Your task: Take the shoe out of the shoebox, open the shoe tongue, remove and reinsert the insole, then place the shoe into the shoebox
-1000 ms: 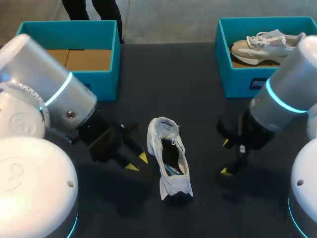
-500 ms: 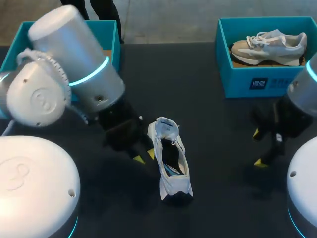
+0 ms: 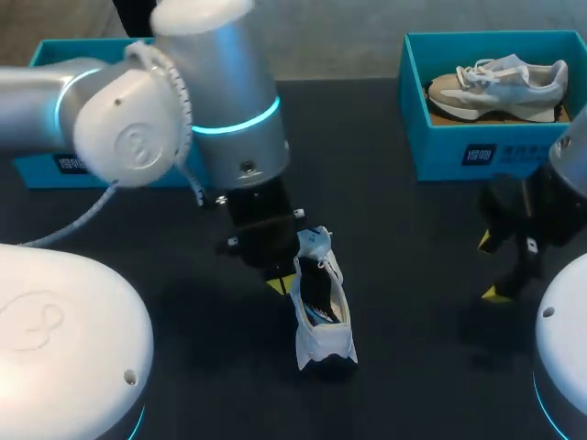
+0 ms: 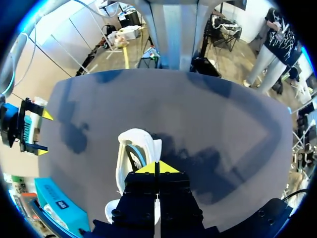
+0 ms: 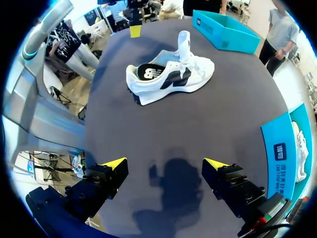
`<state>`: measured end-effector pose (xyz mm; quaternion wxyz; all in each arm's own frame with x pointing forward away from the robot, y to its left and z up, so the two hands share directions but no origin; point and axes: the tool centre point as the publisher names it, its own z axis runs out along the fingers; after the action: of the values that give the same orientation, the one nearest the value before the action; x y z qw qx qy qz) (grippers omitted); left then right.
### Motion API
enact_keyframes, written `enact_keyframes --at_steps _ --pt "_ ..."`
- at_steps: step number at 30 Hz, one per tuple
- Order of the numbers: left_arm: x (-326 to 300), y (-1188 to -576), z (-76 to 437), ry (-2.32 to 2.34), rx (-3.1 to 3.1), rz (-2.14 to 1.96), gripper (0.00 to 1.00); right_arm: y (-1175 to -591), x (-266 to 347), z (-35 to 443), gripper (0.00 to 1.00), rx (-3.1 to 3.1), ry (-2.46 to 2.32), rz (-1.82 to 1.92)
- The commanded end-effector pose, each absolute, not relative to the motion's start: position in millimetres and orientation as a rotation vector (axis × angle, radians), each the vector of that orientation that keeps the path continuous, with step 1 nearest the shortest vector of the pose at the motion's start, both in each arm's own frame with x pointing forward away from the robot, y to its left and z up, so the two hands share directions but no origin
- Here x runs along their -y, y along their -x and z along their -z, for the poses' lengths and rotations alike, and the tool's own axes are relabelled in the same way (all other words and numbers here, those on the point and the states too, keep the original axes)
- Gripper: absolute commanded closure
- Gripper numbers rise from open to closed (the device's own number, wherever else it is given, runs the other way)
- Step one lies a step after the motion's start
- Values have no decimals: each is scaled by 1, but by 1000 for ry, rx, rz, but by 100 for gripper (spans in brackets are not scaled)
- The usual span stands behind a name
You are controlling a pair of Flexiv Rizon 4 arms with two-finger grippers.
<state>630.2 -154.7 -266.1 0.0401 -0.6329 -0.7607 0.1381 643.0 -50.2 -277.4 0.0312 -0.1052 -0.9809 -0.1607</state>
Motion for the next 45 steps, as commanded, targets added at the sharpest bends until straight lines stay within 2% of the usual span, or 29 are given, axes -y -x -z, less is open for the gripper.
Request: enact_keyframes --at_steps 1,13,36,45 --pt "159 -632 266 1904 2251 -284 100 -641 50 278 0 3026 327 493" --pt "188 -631 293 2008 2105 -176 100 -641 50 278 0 3026 327 493" --pt "202 -650 338 2131 1921 -170 100 -641 50 278 0 3026 327 493" --pt "205 -645 341 2198 1824 -179 100 -641 50 278 0 3026 327 493"
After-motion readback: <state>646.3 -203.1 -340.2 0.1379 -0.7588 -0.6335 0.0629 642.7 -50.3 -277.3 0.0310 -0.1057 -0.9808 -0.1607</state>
